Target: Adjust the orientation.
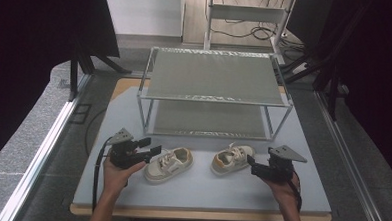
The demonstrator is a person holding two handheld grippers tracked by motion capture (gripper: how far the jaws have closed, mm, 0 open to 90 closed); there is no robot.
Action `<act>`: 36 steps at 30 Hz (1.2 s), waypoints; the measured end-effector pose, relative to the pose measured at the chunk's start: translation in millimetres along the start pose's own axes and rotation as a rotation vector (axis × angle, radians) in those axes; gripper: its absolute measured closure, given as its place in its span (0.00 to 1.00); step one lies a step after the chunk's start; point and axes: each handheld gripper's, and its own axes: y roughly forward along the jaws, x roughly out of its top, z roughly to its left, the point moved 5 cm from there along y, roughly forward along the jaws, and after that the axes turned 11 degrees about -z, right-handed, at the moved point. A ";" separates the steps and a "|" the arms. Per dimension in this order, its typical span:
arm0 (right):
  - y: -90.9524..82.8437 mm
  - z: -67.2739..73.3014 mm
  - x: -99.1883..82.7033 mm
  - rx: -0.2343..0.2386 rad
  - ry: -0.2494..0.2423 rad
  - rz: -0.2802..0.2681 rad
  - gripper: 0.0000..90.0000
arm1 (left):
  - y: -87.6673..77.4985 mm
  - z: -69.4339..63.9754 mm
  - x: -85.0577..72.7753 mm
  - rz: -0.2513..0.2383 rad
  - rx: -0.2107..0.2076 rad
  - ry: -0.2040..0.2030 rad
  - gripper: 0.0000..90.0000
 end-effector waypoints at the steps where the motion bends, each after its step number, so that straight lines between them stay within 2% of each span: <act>1: -0.9 -0.9 -0.1 -0.007 -0.008 -0.009 0.20 | 1.3 -1.4 -0.6 0.001 -0.010 0.003 0.43; 4: -3.4 -3.9 0.5 -0.011 0.008 -0.034 0.22 | 2.7 -4.0 -1.6 0.002 -0.017 0.007 0.43; 7: -8.0 -10.8 3.4 -0.035 0.031 -0.086 0.27 | 3.4 -8.3 -4.4 0.001 -0.013 0.017 0.43; 10: -8.2 -12.2 4.8 -0.043 0.030 -0.096 0.28 | 3.1 -9.7 -4.6 0.001 -0.005 0.030 0.44; 13: -7.2 -9.8 4.6 -0.047 0.006 -0.081 0.28 | -4.6 -15.2 -4.4 -0.010 -0.015 0.052 0.45; 16: -8.0 -7.4 6.1 -0.041 0.007 -0.087 0.30 | -9.9 -17.7 -3.4 -0.006 -0.029 0.075 0.56; 17: -7.0 -4.9 6.3 -0.039 -0.001 -0.094 0.31 | -14.6 -20.0 0.0 -0.019 -0.036 0.087 0.59; 20: -3.2 -3.3 3.3 -0.034 -0.014 -0.083 0.31 | -16.2 -21.9 2.9 -0.026 -0.047 0.092 0.68; 21: -3.2 -3.3 3.3 -0.034 -0.014 -0.083 0.31 | -15.6 -22.8 3.5 -0.023 -0.048 0.094 0.68; 24: 0.6 -5.6 -2.7 -0.037 -0.014 -0.059 0.31 | -11.7 -27.5 2.9 -0.003 -0.057 0.103 0.79; 25: 0.4 -7.9 -5.5 -0.043 -0.007 -0.050 0.31 | -8.7 -33.2 1.2 0.016 -0.067 0.110 0.81; 26: 0.4 -7.9 -5.5 -0.043 -0.007 -0.050 0.31 | -8.7 -33.2 1.2 0.016 -0.067 0.110 0.82; 27: -1.1 -9.4 -5.8 -0.047 0.006 -0.055 0.32 | -5.9 -40.1 -1.2 0.044 -0.076 0.132 0.82; 28: -1.9 -9.7 -5.5 -0.048 0.008 -0.059 0.32 | -5.9 -40.1 -1.2 0.044 -0.076 0.132 0.82; 29: -3.0 -9.5 -4.9 -0.047 0.007 -0.059 0.32 | -4.6 -46.1 -2.8 0.066 -0.080 0.149 0.82; 34: -3.7 -6.8 -2.9 -0.045 -0.008 -0.071 0.32 | -5.5 -55.1 -6.9 0.085 -0.090 0.143 0.88; 35: -3.6 -7.0 -2.8 -0.043 -0.007 -0.071 0.32 | -6.9 -58.8 -12.4 0.107 -0.113 0.127 0.89; 36: -3.8 -7.7 -2.9 -0.041 -0.005 -0.070 0.32 | -6.9 -58.8 -12.4 0.107 -0.113 0.127 0.90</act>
